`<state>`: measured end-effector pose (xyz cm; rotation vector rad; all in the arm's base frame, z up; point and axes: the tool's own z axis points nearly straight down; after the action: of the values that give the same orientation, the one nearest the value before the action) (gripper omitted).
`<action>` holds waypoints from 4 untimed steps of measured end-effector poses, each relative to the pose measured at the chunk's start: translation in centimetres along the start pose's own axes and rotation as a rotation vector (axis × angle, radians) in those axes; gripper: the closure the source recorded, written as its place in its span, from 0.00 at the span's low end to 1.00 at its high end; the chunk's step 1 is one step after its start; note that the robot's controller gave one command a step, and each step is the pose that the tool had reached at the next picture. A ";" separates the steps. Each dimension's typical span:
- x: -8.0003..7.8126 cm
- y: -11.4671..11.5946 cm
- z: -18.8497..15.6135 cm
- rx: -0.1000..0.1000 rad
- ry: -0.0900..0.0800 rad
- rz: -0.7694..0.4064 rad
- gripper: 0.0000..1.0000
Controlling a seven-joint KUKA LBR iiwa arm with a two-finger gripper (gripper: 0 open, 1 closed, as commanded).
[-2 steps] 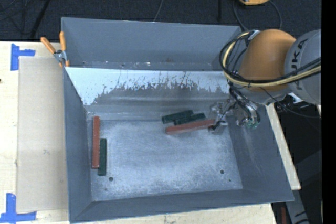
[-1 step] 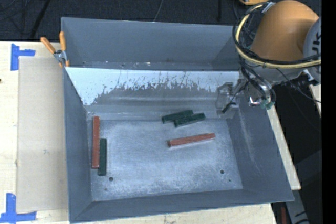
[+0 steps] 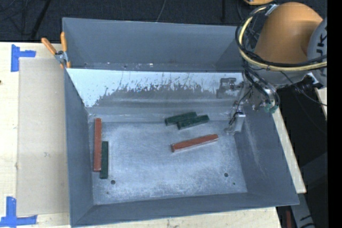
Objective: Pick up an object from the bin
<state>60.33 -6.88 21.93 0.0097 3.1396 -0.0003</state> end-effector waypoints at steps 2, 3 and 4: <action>1.1 3.8 14.5 0.000 -0.008 -0.098 1.00; 1.4 3.9 14.9 0.000 0.000 -0.100 0.00; 1.2 3.9 14.6 0.000 -0.007 -0.100 1.00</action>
Offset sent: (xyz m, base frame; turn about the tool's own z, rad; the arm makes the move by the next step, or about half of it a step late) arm -0.0144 0.0379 -0.1493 -0.0982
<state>59.20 -2.99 7.30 -0.1472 3.1290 -0.0004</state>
